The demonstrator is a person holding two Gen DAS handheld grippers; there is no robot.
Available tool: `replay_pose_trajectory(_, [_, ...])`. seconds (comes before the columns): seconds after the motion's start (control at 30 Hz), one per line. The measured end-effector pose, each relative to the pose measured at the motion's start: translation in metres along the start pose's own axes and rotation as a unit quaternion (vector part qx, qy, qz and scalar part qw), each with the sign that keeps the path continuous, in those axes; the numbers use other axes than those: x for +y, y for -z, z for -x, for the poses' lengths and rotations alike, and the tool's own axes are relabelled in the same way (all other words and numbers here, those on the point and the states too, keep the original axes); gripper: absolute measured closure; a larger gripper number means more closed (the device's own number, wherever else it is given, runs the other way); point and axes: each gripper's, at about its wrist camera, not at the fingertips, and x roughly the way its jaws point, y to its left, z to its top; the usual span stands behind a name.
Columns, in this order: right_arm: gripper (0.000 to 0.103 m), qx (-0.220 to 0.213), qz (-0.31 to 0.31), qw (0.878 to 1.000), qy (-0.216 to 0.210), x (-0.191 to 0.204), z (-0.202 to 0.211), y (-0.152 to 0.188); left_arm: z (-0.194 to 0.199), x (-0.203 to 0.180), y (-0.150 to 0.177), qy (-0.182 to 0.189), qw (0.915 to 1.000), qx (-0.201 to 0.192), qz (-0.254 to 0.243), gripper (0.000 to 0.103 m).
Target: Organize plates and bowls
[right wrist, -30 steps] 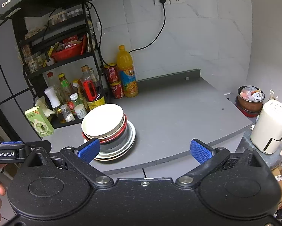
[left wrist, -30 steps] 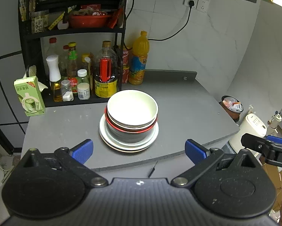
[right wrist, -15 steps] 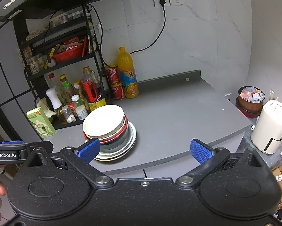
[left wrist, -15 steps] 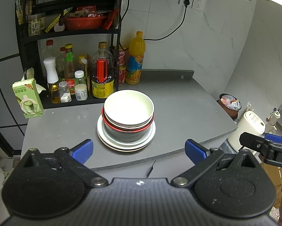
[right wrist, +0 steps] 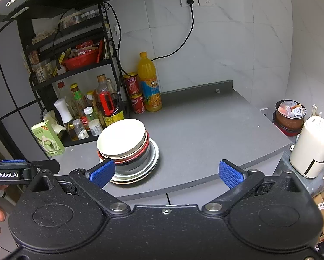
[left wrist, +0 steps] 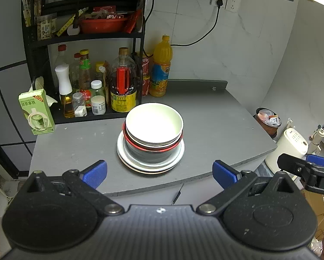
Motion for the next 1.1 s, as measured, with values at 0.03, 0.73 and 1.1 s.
replay_pose_trajectory(0.03, [0.0,0.0,0.0,1.0,0.0,0.0004,-0.0002,0.0004,-0.0001,0.001,0.0,0.001,1.0,0.0,0.0,0.001])
replay_pose_trajectory(0.73, [0.0,0.0,0.005,1.0,-0.002,0.0028,-0.0001,0.001,-0.0023,0.0056,-0.0005,-0.004,1.0,0.001,-0.001,0.001])
replay_pose_trajectory(1.1, [0.0,0.0,0.001,1.0,0.002,0.0011,0.0009,0.0033,-0.0028,-0.0003,-0.0019,0.001,1.0,0.001,-0.006,0.001])
